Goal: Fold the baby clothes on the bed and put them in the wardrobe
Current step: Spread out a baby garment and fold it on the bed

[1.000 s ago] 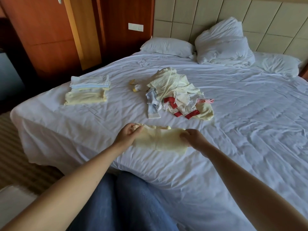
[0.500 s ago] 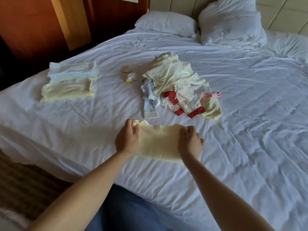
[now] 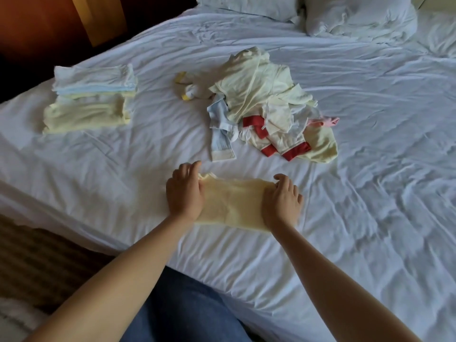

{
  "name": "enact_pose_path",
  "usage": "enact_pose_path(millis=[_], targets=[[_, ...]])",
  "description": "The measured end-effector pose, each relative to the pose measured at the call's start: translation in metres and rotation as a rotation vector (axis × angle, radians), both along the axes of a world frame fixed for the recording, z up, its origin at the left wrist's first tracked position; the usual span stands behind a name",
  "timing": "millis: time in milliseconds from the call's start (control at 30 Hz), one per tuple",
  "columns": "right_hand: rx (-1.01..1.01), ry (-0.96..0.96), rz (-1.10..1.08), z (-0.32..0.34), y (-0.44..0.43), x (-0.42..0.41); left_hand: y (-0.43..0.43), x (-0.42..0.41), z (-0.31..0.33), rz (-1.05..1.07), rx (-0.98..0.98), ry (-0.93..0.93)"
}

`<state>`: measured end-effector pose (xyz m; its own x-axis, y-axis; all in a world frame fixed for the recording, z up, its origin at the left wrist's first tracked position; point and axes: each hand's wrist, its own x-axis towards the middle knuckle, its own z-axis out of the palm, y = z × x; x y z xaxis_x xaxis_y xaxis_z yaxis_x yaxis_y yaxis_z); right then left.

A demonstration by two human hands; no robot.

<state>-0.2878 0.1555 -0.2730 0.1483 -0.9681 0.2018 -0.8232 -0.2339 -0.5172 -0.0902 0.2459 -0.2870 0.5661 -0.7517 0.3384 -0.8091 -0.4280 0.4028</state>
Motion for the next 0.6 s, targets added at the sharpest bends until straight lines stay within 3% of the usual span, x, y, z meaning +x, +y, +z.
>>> enact_pose_path(millis=[133,233,367,600], targets=[[-0.154,0.014,0.22,0.01,0.005,0.0,0.002,-0.016,0.016,-0.267,-0.142,-0.071],[-0.039,0.086,0.455,0.008,0.022,0.007,0.007,-0.044,0.009,-0.456,0.075,-0.056],[-0.001,0.303,0.504,-0.016,0.027,-0.011,0.016,-0.037,-0.005,-0.371,0.291,-0.103],[-0.006,0.349,0.507,-0.02,0.019,-0.023,0.023,-0.008,-0.014,-0.453,0.316,-0.12]])
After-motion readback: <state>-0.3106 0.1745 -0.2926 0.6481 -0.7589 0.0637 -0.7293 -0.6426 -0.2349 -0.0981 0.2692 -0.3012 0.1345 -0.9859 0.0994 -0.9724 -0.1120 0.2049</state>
